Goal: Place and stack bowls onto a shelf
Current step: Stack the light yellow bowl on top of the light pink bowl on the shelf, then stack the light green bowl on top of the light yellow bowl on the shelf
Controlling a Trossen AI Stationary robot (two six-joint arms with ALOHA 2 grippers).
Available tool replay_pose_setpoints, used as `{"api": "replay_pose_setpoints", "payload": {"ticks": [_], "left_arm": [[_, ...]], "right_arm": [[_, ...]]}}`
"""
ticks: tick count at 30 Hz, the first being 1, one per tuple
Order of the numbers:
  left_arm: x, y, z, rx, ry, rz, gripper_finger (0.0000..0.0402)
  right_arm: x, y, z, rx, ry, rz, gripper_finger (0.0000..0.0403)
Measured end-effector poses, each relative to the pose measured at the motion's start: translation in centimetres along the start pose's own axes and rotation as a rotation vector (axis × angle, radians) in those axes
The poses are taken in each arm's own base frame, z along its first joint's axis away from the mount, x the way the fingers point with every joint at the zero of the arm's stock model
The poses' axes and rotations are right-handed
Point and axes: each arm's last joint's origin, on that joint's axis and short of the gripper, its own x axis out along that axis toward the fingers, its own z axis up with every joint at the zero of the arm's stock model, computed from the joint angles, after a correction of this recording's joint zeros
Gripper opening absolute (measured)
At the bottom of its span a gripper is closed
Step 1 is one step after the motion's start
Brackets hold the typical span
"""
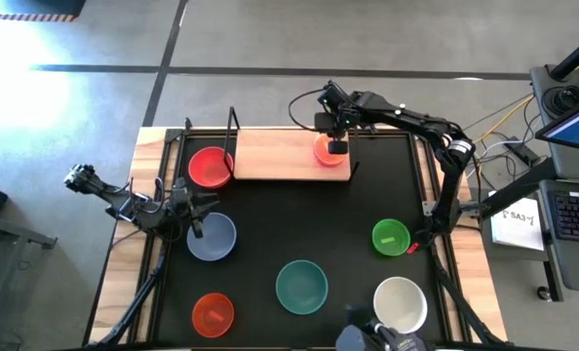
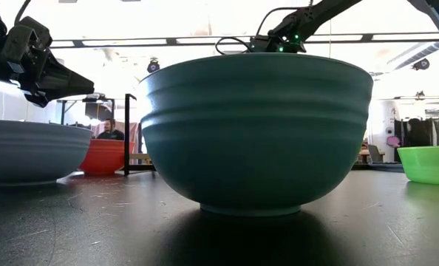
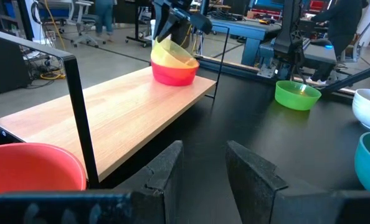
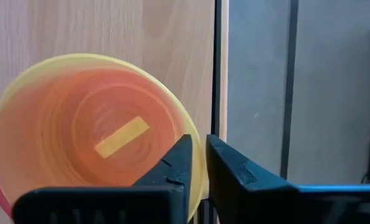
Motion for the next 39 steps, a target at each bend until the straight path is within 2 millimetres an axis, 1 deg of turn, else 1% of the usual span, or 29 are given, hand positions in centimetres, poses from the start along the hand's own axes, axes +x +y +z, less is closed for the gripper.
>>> {"api": "replay_pose_setpoints", "payload": {"ticks": [7,12,14,17,19,21,25,29,36,39], "left_arm": [[0.0,0.0,0.0,0.000,0.000,0.000,0.0104],[0.0,0.0,0.0,0.000,0.000,0.000,0.0104],[0.0,0.0,0.0,0.000,0.000,0.000,0.0104],[0.0,0.0,0.0,0.000,0.000,0.000,0.0104],[0.0,0.0,0.0,0.000,0.000,0.000,0.0104],[0.0,0.0,0.0,0.000,0.000,0.000,0.0104],[0.0,0.0,0.0,0.000,0.000,0.000,0.0104],[0.0,0.0,0.0,0.000,0.000,0.000,0.0104],[0.0,0.0,0.0,0.000,0.000,0.000,0.0104],[0.0,0.0,0.0,0.000,0.000,0.000,0.0104]], "right_arm": [[-0.3,-0.2,0.2,-0.002,-0.009,-0.008,0.0094],[-2.2,-1.3,1.5,0.027,-0.070,-0.059,0.0118],[-3.0,-1.7,2.0,0.086,-0.099,-0.078,0.0120],[-3.8,-2.1,2.3,0.244,-0.126,-0.083,0.0121],[-4.1,-2.2,2.4,0.343,-0.131,-0.073,0.0120],[-4.4,-1.9,2.3,0.401,-0.110,-0.035,0.0119],[-5.1,-0.8,2.3,0.482,-0.056,0.082,0.0113],[-5.5,1.0,2.8,0.536,-0.008,0.193,0.0103],[-6.4,5.4,5.4,0.510,0.009,0.280,0.0090],[-6.8,7.0,6.2,0.535,0.021,0.294,0.0088]]}}
